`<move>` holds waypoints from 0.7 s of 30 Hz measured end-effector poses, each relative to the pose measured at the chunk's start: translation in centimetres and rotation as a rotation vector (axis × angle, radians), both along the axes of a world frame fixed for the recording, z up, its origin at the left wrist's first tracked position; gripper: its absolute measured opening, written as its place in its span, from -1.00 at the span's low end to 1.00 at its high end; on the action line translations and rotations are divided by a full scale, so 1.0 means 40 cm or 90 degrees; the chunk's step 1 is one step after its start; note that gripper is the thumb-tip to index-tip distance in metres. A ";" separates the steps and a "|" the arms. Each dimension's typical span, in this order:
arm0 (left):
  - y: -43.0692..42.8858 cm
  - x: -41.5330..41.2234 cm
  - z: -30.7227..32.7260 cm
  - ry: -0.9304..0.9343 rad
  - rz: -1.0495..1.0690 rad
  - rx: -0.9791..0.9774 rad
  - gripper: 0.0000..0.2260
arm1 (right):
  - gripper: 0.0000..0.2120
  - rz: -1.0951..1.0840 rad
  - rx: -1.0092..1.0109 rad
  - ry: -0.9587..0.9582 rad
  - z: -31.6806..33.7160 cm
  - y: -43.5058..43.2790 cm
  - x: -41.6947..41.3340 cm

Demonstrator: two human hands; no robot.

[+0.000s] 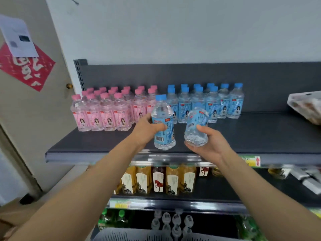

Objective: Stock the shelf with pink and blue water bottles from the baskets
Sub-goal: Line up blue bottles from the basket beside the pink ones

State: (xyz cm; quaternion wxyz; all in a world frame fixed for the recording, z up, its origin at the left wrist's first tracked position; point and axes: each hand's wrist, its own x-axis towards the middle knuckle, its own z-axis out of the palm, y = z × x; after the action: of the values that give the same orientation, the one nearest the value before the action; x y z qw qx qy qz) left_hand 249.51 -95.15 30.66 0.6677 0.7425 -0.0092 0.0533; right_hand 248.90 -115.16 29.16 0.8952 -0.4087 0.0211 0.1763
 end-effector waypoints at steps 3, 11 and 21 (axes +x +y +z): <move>-0.062 0.070 -0.012 0.004 -0.033 0.007 -0.67 | -0.72 -0.066 -0.174 -0.056 -0.008 -0.048 0.061; -0.193 0.177 -0.052 0.042 -0.133 -0.043 -0.57 | -0.32 -0.187 -0.576 -0.194 -0.033 -0.161 0.140; -0.219 0.211 -0.056 0.026 -0.119 0.082 -0.43 | -0.30 -0.170 -0.683 -0.264 -0.048 -0.229 0.190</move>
State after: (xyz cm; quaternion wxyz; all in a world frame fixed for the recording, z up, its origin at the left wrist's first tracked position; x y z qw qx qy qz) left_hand 257.96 -103.92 28.42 0.6208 0.7806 -0.0680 -0.0249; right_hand 256.49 -124.33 27.24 0.5634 -0.8240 -0.0172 -0.0566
